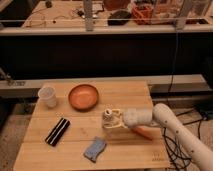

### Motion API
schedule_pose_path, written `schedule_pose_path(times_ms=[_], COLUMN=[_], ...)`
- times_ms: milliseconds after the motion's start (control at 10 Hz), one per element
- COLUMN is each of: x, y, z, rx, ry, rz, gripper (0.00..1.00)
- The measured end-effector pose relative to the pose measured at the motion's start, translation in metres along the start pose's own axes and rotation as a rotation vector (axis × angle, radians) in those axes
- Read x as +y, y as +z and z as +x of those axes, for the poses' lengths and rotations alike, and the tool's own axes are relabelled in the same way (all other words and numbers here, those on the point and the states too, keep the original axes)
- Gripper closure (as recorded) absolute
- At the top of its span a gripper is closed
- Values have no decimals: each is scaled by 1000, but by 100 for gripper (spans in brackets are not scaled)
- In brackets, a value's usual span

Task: Stand the bottle upright

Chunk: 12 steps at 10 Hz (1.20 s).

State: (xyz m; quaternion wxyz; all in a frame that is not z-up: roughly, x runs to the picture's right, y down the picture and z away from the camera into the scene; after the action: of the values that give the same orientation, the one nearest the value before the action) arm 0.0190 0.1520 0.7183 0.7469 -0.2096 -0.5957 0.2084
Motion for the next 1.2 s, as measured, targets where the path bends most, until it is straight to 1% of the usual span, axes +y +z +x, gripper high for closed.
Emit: schedule_pose_path(times_ms=[100, 400, 600, 700, 800, 900, 1000, 1200], x=[-2, -12, -17, -17, -11, -5, -3, -13], y=[1, 5, 8, 6, 3, 2, 1, 2], z=[4, 11, 14, 14, 15, 15, 17, 21], rx=[1, -15, -22, -12, -7, -7, -7, -5], ry=[12, 36, 39, 40, 46, 51, 59, 65], rz=[9, 32, 40, 33, 27, 23, 32, 41], gripper=[100, 100, 92, 93, 98, 100, 100, 100])
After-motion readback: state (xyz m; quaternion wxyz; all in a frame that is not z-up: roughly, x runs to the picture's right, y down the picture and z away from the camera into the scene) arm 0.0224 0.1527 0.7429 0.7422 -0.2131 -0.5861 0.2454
